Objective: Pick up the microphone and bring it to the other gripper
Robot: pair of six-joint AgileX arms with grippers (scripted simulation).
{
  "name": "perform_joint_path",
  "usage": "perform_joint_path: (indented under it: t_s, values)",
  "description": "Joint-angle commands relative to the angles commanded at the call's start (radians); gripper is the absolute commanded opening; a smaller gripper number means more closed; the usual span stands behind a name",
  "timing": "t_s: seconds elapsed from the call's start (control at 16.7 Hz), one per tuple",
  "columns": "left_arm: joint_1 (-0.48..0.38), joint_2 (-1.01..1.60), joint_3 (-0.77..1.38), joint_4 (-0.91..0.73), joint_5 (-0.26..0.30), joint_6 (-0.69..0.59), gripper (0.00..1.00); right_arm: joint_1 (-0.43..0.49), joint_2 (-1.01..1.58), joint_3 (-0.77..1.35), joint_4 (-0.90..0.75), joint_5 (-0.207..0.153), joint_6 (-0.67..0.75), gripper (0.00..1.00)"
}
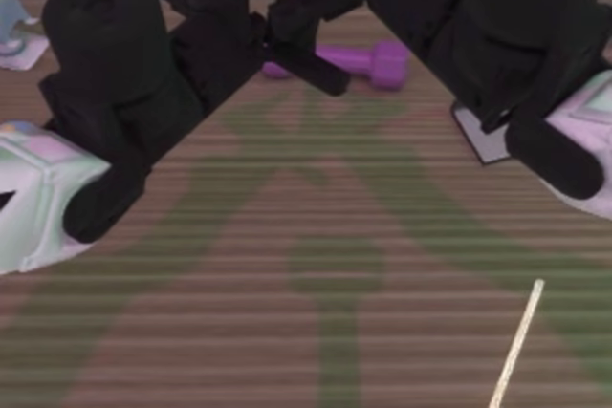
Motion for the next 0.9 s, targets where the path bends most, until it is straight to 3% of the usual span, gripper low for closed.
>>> perform_joint_path:
  t_s: [0.18, 0.24, 0.3, 0.9]
  values:
    - [0.000, 0.000, 0.000, 0.000, 0.000, 0.000, 1.00, 0.000, 0.000, 0.000, 0.000, 0.000, 0.000, 0.00]
    - [0.043, 0.011, -0.014, -0.001, -0.037, 0.013, 1.00, 0.001, -0.024, 0.010, 0.004, 0.016, -0.010, 0.00]
    - [0.044, 0.008, -0.017, -0.002, -0.037, 0.013, 1.00, 0.000, -0.025, 0.008, 0.003, 0.014, -0.010, 0.00]
    - [0.098, -0.285, -0.247, -0.063, -0.008, 0.011, 1.00, -0.107, -0.148, -0.105, -0.004, -0.104, -0.003, 0.00]
